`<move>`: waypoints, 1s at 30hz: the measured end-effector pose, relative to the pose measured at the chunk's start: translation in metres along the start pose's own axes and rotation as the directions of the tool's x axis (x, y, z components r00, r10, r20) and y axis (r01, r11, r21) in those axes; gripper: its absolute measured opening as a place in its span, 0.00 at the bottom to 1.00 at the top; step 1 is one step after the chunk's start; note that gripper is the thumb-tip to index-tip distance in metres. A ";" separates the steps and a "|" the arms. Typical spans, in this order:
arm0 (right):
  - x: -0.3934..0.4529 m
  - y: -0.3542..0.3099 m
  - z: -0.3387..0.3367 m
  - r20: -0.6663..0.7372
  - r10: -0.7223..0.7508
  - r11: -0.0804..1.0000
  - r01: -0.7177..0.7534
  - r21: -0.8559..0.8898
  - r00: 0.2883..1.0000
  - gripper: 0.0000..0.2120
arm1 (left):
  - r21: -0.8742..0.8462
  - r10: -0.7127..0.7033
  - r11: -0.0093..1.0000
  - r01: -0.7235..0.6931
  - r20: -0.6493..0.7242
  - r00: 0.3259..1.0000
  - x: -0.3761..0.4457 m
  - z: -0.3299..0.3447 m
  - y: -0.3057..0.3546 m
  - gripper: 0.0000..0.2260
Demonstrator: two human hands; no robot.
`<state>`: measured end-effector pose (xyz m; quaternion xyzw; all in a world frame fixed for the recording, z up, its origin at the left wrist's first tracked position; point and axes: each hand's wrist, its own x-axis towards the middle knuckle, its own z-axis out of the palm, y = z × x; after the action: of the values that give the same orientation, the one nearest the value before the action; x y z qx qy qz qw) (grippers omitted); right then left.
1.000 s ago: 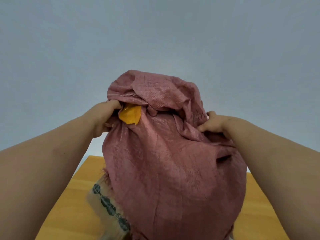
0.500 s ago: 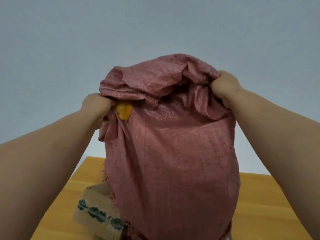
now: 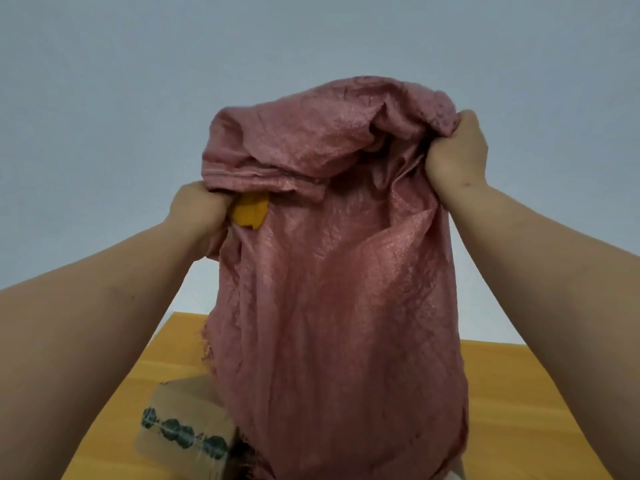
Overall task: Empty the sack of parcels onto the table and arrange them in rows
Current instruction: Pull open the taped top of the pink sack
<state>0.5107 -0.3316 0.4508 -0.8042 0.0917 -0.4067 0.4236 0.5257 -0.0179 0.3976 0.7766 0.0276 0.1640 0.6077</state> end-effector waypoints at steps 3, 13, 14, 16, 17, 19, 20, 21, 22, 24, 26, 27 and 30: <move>0.001 -0.002 0.000 -0.019 -0.025 0.999 0.025 0.021 1.000 0.07 | 0.025 0.022 0.999 -0.020 -0.062 0.998 0.004 -0.007 -0.001 0.05; -0.022 0.015 0.009 0.547 0.156 0.963 -0.003 -0.270 0.822 0.17 | 0.149 -0.166 0.977 0.155 0.057 0.985 -0.001 -0.009 -0.011 0.10; -0.026 0.019 0.007 0.547 0.204 0.957 -0.047 -0.287 0.812 0.24 | 0.144 -0.182 0.975 0.172 0.059 0.982 -0.003 -0.010 -0.010 0.10; -0.028 0.035 0.008 0.492 0.350 0.906 -0.156 -0.392 0.797 0.44 | 0.148 -0.239 0.963 0.226 0.075 0.968 -0.003 -0.012 -0.013 0.10; -0.029 0.046 0.010 0.470 0.420 0.874 -0.207 -0.439 0.777 0.50 | 0.155 -0.268 0.955 0.253 0.088 0.959 -0.003 -0.013 -0.015 0.10; -0.035 0.060 0.011 0.479 0.490 0.851 -0.281 -0.444 0.728 0.58 | 0.170 -0.327 0.938 0.304 0.129 0.936 -0.005 -0.015 -0.018 0.11; -0.041 0.063 0.010 0.499 0.515 0.843 -0.307 -0.442 0.697 0.61 | 0.181 -0.355 0.928 0.326 0.160 0.921 -0.007 -0.014 -0.019 0.11; -0.044 0.070 0.012 0.532 0.529 0.839 -0.315 -0.443 0.661 0.59 | 0.197 -0.380 0.918 0.344 0.192 0.905 -0.008 -0.013 -0.020 0.11; -0.051 0.068 0.010 0.570 0.555 0.823 -0.300 -0.482 0.607 0.51 | 0.201 -0.394 0.913 0.354 0.216 0.894 -0.010 -0.012 -0.022 0.12; -0.058 0.071 0.013 0.611 0.597 0.791 -0.252 -0.558 0.520 0.32 | 0.196 -0.400 0.913 0.357 0.264 0.878 -0.014 -0.006 -0.022 0.12; -0.063 0.073 0.015 0.626 0.597 0.785 -0.202 -0.586 0.502 0.27 | 0.204 -0.391 0.918 0.341 0.305 0.868 -0.019 -0.001 -0.022 0.09; -0.064 0.073 0.017 0.640 0.581 0.791 -0.165 -0.589 0.503 0.25 | 0.209 -0.394 0.916 0.342 0.319 0.862 -0.021 0.000 -0.022 0.08; -0.064 0.060 0.017 0.662 0.542 0.755 0.047 -0.654 0.517 0.18 | 0.246 -0.441 0.894 0.375 0.328 0.835 -0.020 0.001 -0.025 0.10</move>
<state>0.4934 -0.3277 0.3633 -0.9625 0.1274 0.1389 0.1953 0.5107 -0.0172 0.3686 0.8188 0.0905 -0.1243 0.5531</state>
